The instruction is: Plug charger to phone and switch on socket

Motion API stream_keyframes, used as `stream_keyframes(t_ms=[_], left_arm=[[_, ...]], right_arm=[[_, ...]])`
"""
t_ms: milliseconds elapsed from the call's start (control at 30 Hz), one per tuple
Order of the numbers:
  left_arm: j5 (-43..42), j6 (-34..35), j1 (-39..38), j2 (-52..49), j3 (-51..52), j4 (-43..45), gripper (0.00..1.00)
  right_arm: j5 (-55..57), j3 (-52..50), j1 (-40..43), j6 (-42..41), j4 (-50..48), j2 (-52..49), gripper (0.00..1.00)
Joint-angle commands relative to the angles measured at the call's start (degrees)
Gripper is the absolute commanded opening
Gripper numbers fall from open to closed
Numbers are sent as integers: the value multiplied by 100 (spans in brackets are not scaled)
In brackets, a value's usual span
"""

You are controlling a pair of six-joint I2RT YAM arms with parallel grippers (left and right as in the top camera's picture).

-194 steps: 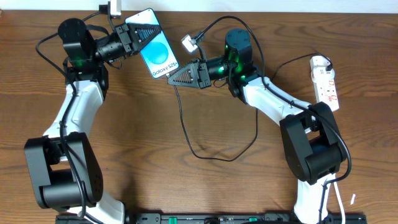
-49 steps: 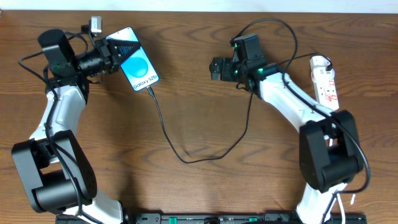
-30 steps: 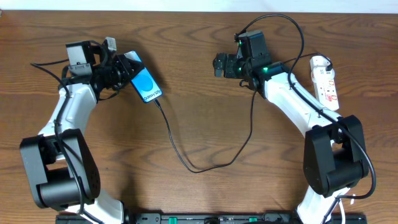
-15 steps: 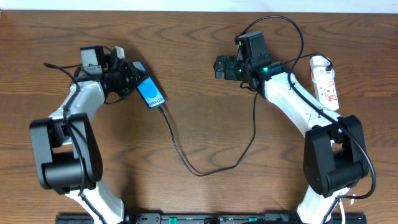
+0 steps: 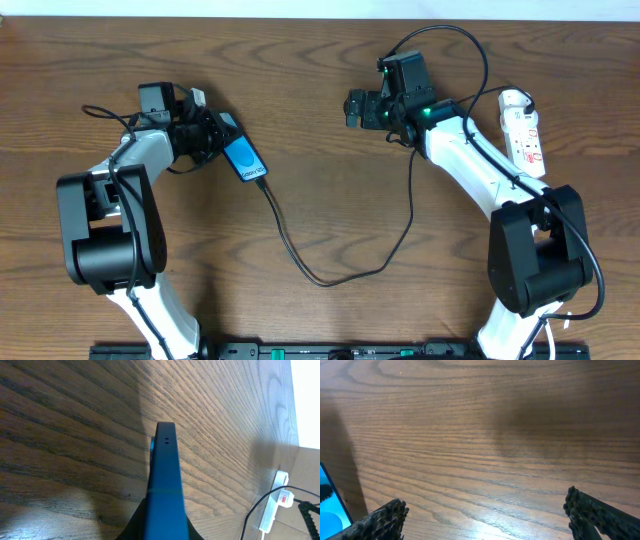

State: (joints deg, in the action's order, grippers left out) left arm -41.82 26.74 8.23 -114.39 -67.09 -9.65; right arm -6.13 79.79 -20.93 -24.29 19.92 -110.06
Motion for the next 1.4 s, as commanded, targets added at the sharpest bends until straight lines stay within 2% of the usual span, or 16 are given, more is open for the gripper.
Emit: stream_keyframes(t_ms=[0,433,633,1367], left_arm=[[85,-59,-9,15,-46,-44,7],[216,-59,-9,15,-46,-125,7],[704,-83,-7,15,-46,-339,7],[695,-79,-9,15,-46,-450,8]], right_arm=[[63,42,20,57,39,136,99],[63,39,20,59,48,136,99],[63,39,20,59,48,136,99],[63,39,15,59,55,131,99]])
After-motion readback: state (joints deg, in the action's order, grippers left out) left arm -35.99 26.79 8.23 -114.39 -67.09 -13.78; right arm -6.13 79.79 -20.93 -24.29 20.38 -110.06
